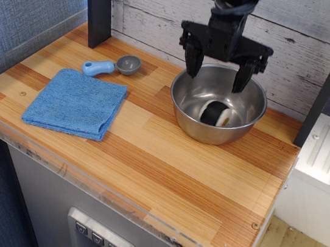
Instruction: Put the food in the bowl.
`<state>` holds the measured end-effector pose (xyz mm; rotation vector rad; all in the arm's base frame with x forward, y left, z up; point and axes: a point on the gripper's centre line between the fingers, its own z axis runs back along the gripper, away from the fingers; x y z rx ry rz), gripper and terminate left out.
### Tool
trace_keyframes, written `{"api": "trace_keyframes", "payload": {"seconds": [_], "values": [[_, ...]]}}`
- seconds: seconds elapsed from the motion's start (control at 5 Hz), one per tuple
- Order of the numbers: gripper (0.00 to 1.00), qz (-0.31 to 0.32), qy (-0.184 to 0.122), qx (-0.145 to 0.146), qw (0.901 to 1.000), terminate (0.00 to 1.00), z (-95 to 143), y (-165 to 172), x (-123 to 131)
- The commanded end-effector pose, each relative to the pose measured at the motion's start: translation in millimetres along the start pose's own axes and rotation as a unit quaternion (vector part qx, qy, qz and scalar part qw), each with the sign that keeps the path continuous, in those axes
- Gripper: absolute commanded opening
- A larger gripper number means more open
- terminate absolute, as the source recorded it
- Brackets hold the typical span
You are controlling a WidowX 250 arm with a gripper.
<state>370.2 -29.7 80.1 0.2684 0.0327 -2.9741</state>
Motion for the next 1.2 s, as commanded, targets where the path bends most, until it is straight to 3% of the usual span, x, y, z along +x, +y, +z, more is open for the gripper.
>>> {"api": "trace_keyframes", "payload": {"seconds": [0.0, 0.2, 0.8, 1.0], "values": [[1.00, 0.005, 0.076, 0.023, 0.9969, 0.00, 70.8, -8.8, 1.7], [1.00, 0.004, 0.087, 0.034, 0.9956, 0.00, 87.2, -15.6, 8.9], [1.00, 0.004, 0.087, 0.034, 0.9956, 0.00, 87.2, -15.6, 8.9], [1.00, 0.004, 0.087, 0.034, 0.9956, 1.00, 87.2, -15.6, 8.9]]}}
